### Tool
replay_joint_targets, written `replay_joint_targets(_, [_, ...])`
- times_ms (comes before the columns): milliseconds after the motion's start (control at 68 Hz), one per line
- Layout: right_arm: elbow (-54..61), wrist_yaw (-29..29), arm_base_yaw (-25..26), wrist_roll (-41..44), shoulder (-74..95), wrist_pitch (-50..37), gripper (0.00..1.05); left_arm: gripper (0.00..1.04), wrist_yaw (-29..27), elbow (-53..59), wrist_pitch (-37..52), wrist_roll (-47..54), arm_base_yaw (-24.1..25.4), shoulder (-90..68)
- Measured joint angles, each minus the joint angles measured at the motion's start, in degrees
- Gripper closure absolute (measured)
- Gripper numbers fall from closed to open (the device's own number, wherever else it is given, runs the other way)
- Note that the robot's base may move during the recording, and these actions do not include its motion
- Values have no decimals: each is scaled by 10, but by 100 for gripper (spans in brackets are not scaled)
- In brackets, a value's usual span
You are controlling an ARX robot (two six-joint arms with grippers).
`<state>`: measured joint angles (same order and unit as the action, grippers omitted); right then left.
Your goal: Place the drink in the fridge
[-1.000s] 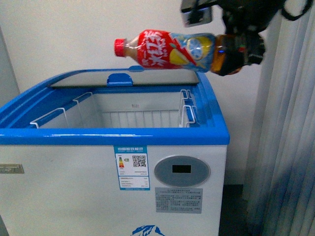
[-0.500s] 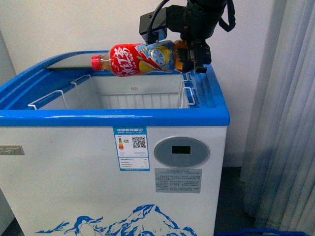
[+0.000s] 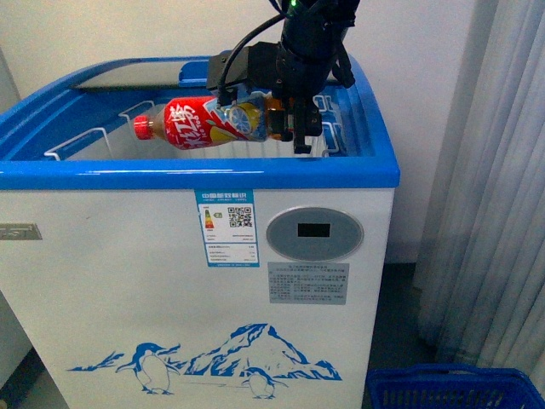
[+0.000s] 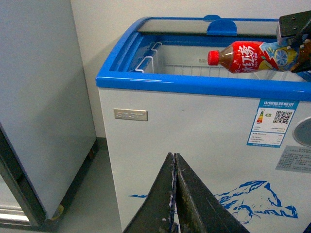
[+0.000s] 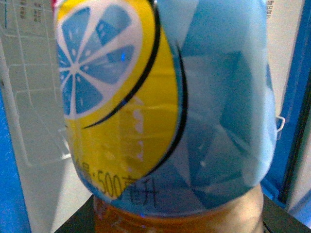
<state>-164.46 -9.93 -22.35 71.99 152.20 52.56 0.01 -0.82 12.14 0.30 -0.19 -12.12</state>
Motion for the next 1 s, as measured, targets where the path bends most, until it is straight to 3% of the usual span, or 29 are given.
replay_joint_targets(162, [101, -10, -4, -31, -36, -95, 60, 102, 0, 0, -58, 0, 0, 47])
replay_joint_targets(309, [168, -23, -4, -38, -67, -124, 59, 102, 0, 0, -118, 0, 0, 113])
replay_joint_targets(529, [228, -3, -3, -63, -107, -150, 20, 102, 0, 0, -120, 0, 0, 118])
replay_joint_targets(632, [264, 11, -3, -67, -138, -172, 6, 102, 0, 0, -120, 0, 0, 118])
replay_joint_targets(824, [386, 64, 1, -109, -266, -224, 8, 102, 0, 0, -120, 0, 0, 118])
replay_joint_targets(926, [460, 52, 11, -192, -360, -242, 8, 102, 0, 0, -120, 0, 0, 118])
replay_joint_targets(1000, [518, 23, 31, -296, -438, -223, 8, 102, 0, 0, -120, 0, 0, 118])
